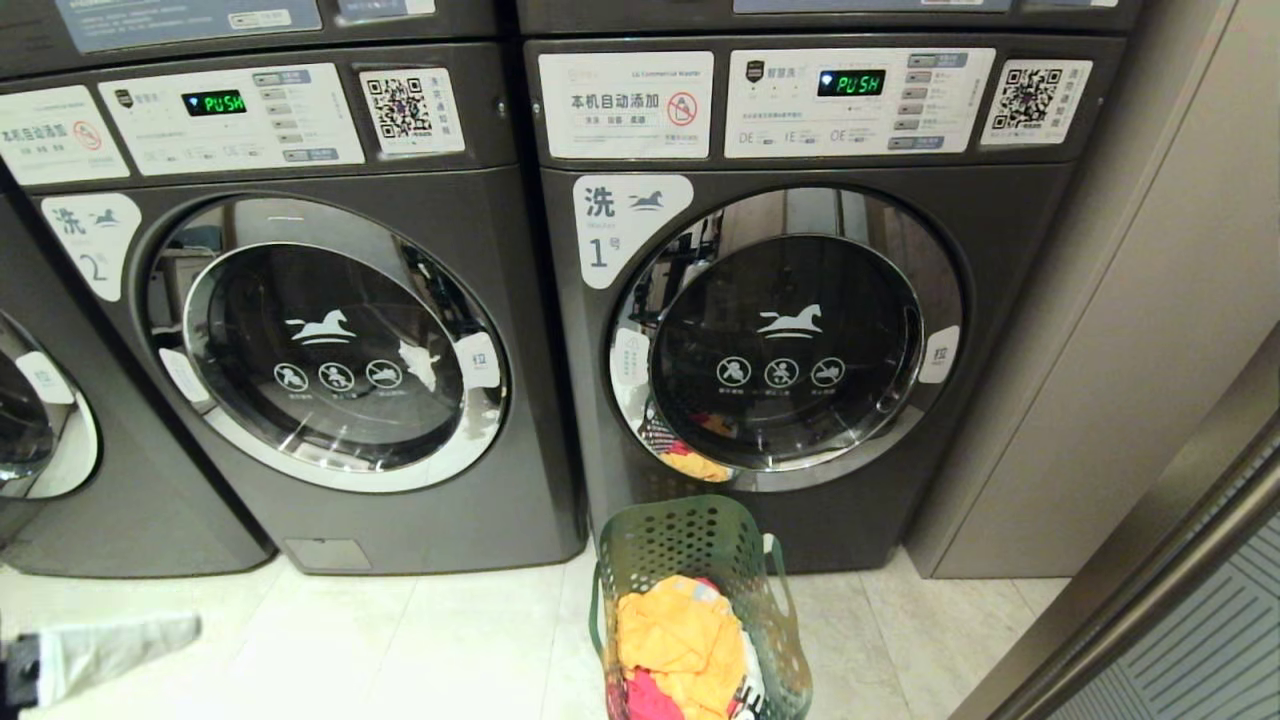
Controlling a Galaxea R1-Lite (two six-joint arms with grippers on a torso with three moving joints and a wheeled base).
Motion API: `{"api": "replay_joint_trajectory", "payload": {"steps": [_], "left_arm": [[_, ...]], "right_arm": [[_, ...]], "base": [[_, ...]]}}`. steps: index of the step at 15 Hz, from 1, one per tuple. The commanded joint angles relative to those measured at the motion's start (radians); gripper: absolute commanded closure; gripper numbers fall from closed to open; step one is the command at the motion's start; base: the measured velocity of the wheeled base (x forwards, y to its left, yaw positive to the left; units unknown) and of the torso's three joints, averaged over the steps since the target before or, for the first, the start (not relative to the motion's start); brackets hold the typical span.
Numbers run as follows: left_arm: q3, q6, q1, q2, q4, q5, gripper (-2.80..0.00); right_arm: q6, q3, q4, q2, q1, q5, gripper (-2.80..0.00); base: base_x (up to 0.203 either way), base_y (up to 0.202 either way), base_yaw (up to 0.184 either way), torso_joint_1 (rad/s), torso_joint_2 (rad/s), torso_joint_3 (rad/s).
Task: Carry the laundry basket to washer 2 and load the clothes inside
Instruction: Open the lid of the washing machine
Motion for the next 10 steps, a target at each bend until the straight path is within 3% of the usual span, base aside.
{"api": "replay_joint_trajectory", "payload": {"steps": [1,3,6,10], "left_arm": [[-0.004,-0.003,-0.005,-0.033,0.056,-0.004,-2.8],[0.027,-0.007,-0.03,-0.04,0.049,-0.033,-2.8],[0.072,-0.006,-0.04,-0.043,0.045,0.025,-2.8],[0.08,-0.029,-0.042,-0.042,0.044,0.034,-2.8]], "right_arm": [[0.004,0.034,-0.002,0.001,0.001,-0.001,0.0],[0.001,0.034,-0.002,0.001,0.001,-0.001,0.0],[-0.003,0.035,-0.002,0.001,0.001,0.0,0.0],[-0.005,0.034,-0.002,0.001,0.001,-0.001,0.0]], "base": [[0.0,0.0,0.0,0.0,0.0,0.0],[0.0,0.0,0.0,0.0,0.0,0.0],[0.0,0.0,0.0,0.0,0.0,0.0],[0.0,0.0,0.0,0.0,0.0,0.0]]}}
